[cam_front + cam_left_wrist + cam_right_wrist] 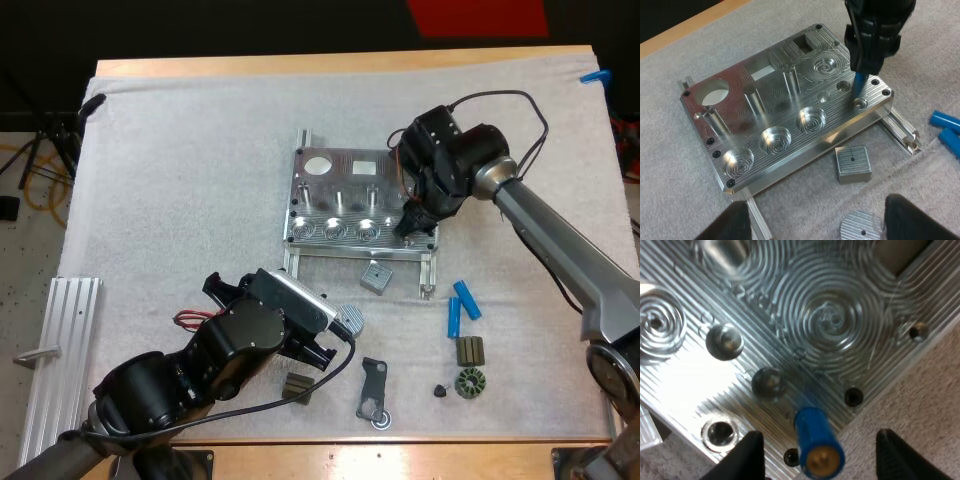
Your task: Load cells from right to left
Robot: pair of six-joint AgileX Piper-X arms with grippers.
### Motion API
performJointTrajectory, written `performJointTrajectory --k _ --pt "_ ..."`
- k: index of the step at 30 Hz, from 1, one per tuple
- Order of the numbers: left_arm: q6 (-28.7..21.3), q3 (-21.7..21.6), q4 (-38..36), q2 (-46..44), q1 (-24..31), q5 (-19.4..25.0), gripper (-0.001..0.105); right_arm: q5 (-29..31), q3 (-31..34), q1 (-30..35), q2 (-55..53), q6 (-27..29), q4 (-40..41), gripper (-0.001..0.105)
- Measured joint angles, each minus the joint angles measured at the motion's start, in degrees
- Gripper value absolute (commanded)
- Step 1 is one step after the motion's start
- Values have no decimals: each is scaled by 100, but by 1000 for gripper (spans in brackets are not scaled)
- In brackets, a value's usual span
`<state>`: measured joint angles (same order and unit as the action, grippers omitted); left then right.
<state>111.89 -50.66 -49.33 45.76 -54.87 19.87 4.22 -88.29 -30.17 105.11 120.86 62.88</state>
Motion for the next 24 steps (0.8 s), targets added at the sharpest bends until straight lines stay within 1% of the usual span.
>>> performJointTrajectory --k 9,14,16,19,21,24 --pt "0 0 0 0 0 0 57 22 0 0 -530 -125 -51 50" --pt "0 0 0 0 0 0 57 420 0 0 -746 -125 -51 50" --pt "0 0 0 0 0 0 57 451 0 0 -845 -165 -12 50" --pt "0 0 0 0 0 0 57 463 0 0 -1032 -362 168 50" --pt "0 0 0 0 0 0 57 463 0 0 -1200 -473 427 50" --pt "-23 0 0 0 0 0 57 463 0 0 -1429 -526 666 50"
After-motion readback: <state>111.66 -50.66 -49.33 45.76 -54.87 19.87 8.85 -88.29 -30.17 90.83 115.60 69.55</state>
